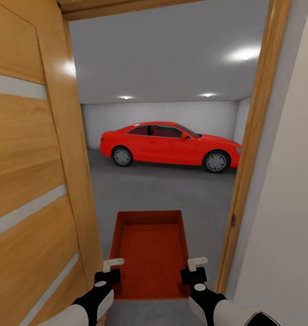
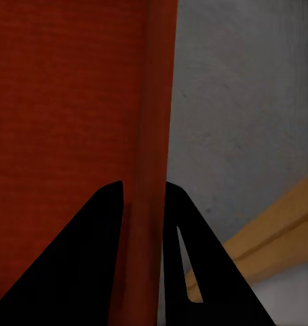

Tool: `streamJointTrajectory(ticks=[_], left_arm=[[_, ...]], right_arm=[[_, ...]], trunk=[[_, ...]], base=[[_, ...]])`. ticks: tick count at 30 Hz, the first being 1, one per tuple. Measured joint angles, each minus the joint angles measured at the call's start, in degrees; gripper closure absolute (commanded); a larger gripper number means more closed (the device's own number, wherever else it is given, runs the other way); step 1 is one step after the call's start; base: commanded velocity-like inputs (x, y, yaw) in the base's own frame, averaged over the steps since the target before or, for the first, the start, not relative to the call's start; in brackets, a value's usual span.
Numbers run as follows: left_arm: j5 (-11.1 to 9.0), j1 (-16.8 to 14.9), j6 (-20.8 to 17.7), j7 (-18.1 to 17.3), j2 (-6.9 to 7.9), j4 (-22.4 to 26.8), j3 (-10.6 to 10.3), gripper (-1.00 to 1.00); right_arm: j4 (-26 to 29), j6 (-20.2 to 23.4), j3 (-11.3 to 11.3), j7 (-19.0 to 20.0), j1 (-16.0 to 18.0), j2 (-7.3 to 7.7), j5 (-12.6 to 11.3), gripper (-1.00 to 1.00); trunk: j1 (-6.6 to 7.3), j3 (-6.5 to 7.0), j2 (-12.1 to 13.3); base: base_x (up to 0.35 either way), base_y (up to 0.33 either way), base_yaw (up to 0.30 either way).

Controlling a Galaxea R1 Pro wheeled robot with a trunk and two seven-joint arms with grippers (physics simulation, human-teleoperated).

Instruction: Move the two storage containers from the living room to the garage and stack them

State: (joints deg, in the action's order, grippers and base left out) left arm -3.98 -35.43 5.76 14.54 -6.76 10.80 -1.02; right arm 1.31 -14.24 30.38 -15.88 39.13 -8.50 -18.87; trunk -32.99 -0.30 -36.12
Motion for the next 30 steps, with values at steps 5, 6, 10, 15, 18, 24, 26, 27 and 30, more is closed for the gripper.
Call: streamJointTrajectory(ticks=[5, 6, 10, 15, 18, 24, 26, 27, 30], left_arm=[[0.0, 0.0, 0.0, 0.0, 0.0, 0.0, -0.01, 1.0], [0.0, 0.0, 0.0, 0.0, 0.0, 0.0, 0.0, 1.0], [0.0, 0.0, 0.0, 0.0, 0.0, 0.0, -0.01, 1.0], [0.01, 0.01, 0.0, 0.0, 0.01, 0.02, 0.0, 1.0], [0.0, 0.01, -0.01, 0.01, 0.01, 0.02, -0.04, 1.0], [-0.01, 0.01, 0.0, 0.0, 0.01, 0.02, 0.0, 1.0], [-0.02, 0.02, -0.01, 0.0, 0.01, 0.02, 0.0, 1.0], [-0.03, 0.02, -0.01, 0.0, 0.01, 0.01, -0.02, 1.0], [-0.02, 0.02, -0.01, 0.01, 0.01, 0.02, 0.0, 1.0]], right_arm=[[-0.01, -0.01, -0.01, 0.0, 0.0, 0.0, 0.0, 1.0], [-0.02, -0.01, -0.01, 0.0, 0.0, 0.0, 0.0, 1.0], [0.0, -0.01, -0.01, 0.0, 0.0, 0.0, 0.0, 1.0], [-0.01, -0.02, 0.0, 0.0, 0.0, -0.01, 0.0, 1.0], [0.01, -0.02, -0.02, -0.02, -0.02, -0.01, 0.01, 1.0], [0.07, 0.04, 0.02, -0.04, -0.02, 0.0, 0.0, 1.0], [0.07, 0.05, 0.04, -0.02, -0.02, 0.0, -0.01, 1.0], [0.07, 0.06, 0.04, -0.02, -0.02, 0.0, -0.01, 1.0], [0.07, 0.07, 0.05, -0.02, -0.01, 0.0, -0.01, 1.0]], trunk=[[0.0, 0.0, 0.0], [0.0, 0.0, 0.0], [0.0, 0.0, 0.0], [-0.02, 0.0, 0.0], [-0.02, 0.0, 0.0], [-0.03, 0.0, 0.0], [-0.02, 0.0, 0.0], [-0.01, 0.0, 0.0], [0.0, 0.0, 0.0]], base=[[0.247, 0.215, -0.287], [0.247, 0.215, -0.287], [0.247, 0.214, -0.273], [0.147, 0.111, -0.071], [0.028, 0.02, -0.011], [0.01, 0.004, -0.002], [0.09, 0.001, 0.0], [0.193, 0.0, 0.0], [0.266, 0.0, 0.0]])
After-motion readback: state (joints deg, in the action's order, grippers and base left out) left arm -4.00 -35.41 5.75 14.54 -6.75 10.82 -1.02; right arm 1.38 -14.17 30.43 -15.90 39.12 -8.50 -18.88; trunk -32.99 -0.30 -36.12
